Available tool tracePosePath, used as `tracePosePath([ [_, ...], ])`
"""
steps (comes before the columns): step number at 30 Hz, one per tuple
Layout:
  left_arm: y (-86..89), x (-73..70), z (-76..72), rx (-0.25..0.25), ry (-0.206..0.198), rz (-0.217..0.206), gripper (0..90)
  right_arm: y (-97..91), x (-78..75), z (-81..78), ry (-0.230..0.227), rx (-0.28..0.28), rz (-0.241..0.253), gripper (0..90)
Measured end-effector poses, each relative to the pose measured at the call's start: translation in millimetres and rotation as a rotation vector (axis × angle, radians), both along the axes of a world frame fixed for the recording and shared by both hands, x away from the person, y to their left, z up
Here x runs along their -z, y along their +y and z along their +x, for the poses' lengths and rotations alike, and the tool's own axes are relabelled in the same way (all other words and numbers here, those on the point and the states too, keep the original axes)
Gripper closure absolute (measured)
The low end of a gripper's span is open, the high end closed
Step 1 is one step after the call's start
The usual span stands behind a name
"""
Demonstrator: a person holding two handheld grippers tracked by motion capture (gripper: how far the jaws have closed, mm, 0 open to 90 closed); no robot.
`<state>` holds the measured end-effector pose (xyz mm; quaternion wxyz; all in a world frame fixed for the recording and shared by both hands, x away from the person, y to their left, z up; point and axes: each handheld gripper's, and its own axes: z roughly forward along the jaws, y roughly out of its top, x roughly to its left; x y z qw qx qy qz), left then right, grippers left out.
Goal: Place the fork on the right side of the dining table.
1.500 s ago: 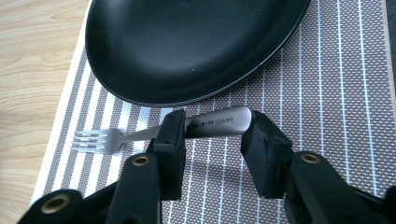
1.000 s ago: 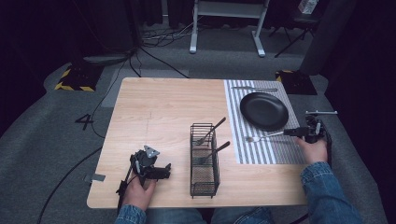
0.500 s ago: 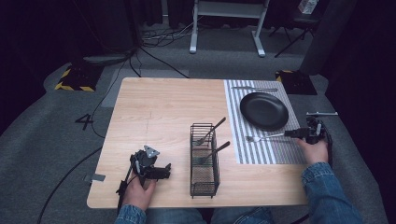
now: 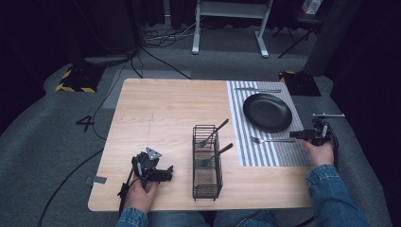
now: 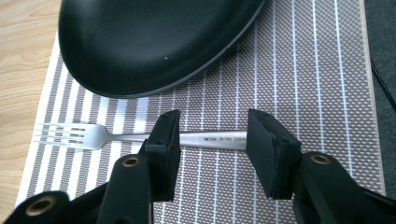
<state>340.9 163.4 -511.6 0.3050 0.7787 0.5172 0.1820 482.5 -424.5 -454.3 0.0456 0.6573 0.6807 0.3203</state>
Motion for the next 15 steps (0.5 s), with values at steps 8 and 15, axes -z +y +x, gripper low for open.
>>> tracePosePath([
  [8, 0.0, 0.0, 0.0, 0.000, 0.000, 0.000, 0.2, 10.6, -14.2, -7.1, -0.055, -0.039, 0.002, 53.3],
  [15, 0.0, 0.0, 0.0, 0.000, 0.000, 0.000, 0.2, 25.4, -40.0, -22.1, -0.135, -0.103, -0.009, 50.1],
])
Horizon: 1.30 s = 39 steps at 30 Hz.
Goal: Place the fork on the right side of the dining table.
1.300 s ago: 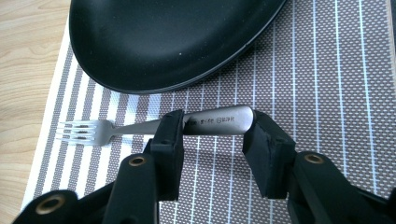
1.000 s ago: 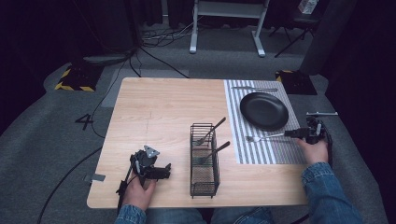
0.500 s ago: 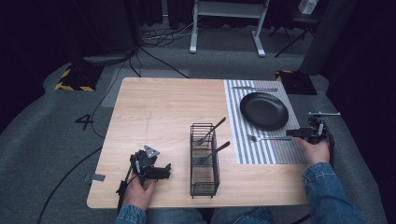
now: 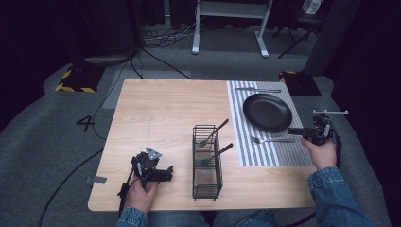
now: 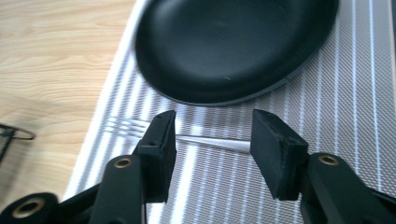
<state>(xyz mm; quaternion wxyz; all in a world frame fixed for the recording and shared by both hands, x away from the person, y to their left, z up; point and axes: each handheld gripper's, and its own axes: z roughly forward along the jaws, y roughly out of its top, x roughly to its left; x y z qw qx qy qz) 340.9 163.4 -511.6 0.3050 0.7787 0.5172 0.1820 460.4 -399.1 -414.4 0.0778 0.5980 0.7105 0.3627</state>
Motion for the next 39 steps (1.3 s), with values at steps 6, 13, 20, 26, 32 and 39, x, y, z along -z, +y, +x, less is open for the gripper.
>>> tracePosePath([
  [6, 0.0, 0.0, 0.0, 0.000, 0.000, 0.000, 0.2, 14.8, -18.2, -14.7, -0.053, -0.059, -0.023, 47.6],
  [13, 0.5, -0.2, -0.6, 0.004, 0.003, 0.002, 0.2, 38.6, -31.9, -31.5, -0.104, -0.174, -0.070, 38.8],
  [20, 1.4, 0.0, -2.4, 0.006, -0.001, 0.001, 0.4, 62.4, -36.8, -47.4, -0.107, -0.294, -0.066, 35.5],
  [26, 2.4, -0.1, -4.9, 0.009, 0.001, 0.000, 0.4, 76.8, -39.7, -64.1, -0.133, -0.354, -0.060, 33.9],
  [32, 2.6, -0.1, -5.1, 0.012, 0.001, 0.000, 0.4, 82.9, -30.9, -84.9, -0.181, -0.399, 0.012, 32.6],
  [39, 2.6, -0.1, -5.2, 0.012, 0.001, 0.001, 0.4, 88.9, -15.6, -106.6, -0.232, -0.437, 0.006, 32.0],
])
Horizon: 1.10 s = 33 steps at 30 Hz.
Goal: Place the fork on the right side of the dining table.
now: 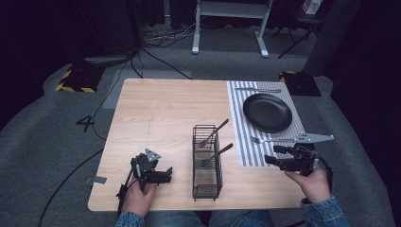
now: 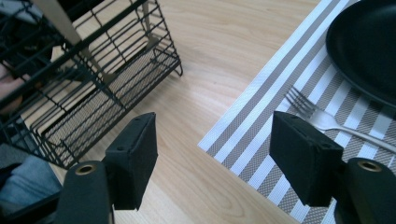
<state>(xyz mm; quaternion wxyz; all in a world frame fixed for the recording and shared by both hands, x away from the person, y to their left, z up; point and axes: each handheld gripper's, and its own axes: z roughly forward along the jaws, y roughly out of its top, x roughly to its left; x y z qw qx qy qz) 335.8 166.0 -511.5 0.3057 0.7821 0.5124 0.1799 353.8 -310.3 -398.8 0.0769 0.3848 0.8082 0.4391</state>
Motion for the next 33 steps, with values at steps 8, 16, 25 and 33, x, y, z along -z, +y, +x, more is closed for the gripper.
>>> tracePosePath([
  [8, 0.0, 0.0, 0.0, 0.000, 0.000, 0.000, 0.4, 8.4, 25.2, -6.8, 0.017, -0.056, -0.015, 31.1],
  [16, -0.1, 0.0, 0.0, 0.000, 0.000, 0.000, 0.4, 13.5, 55.7, -9.5, 0.006, -0.075, -0.050, 31.5],
  [25, -0.1, 0.0, 0.0, 0.000, 0.000, 0.000, 0.4, 16.2, 80.4, -4.9, 0.031, -0.044, -0.092, 34.1],
  [33, 0.0, 0.0, 0.0, 0.000, 0.000, 0.000, 0.3, 21.1, 94.9, -5.5, -0.038, -0.041, -0.125, 31.9],
])
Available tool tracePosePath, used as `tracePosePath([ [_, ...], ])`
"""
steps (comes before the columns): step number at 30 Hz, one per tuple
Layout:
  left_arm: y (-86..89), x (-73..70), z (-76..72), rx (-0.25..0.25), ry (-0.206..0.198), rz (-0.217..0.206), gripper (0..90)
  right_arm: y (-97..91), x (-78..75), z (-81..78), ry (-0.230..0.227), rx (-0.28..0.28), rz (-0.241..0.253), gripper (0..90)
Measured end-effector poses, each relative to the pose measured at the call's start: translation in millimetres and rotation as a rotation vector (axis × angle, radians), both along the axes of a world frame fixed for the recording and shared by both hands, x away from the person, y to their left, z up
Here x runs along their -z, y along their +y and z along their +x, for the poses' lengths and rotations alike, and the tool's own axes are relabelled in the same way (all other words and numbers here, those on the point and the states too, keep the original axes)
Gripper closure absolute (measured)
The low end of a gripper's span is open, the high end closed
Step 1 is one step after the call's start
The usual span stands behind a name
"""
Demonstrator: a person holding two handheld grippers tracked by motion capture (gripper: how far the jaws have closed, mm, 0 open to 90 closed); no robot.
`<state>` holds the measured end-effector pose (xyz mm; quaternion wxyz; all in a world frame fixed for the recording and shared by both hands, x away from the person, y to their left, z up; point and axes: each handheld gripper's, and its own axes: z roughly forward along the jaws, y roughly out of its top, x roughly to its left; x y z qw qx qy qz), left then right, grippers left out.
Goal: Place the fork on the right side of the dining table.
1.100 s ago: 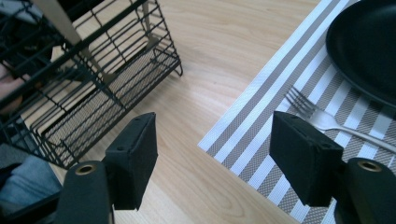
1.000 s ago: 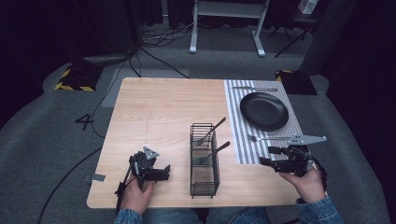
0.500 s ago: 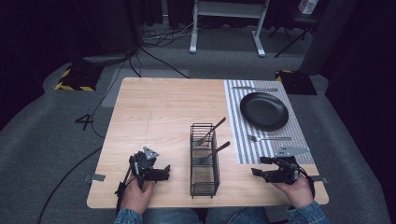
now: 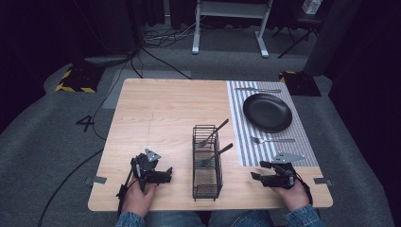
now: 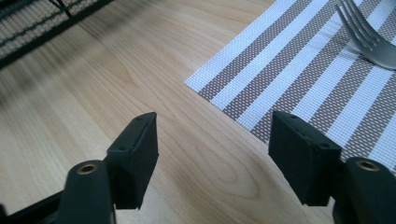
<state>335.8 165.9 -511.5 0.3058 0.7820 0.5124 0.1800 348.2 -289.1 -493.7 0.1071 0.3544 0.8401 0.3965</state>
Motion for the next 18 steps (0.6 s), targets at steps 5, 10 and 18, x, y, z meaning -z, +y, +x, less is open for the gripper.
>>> tracePosePath([
  [5, 0.0, 0.0, 0.0, 0.000, 0.000, 0.000, 0.4, 8.5, 10.3, -2.9, -0.071, -0.042, -0.095, 28.4],
  [10, 0.0, 0.1, 0.0, 0.000, -0.001, -0.001, 0.4, 10.9, 14.9, -4.5, -0.082, -0.008, -0.081, 22.6],
  [18, -0.1, 0.2, 0.0, 0.000, -0.001, -0.001, 0.4, 12.6, 15.7, -6.6, -0.071, 0.029, -0.095, 13.0],
])
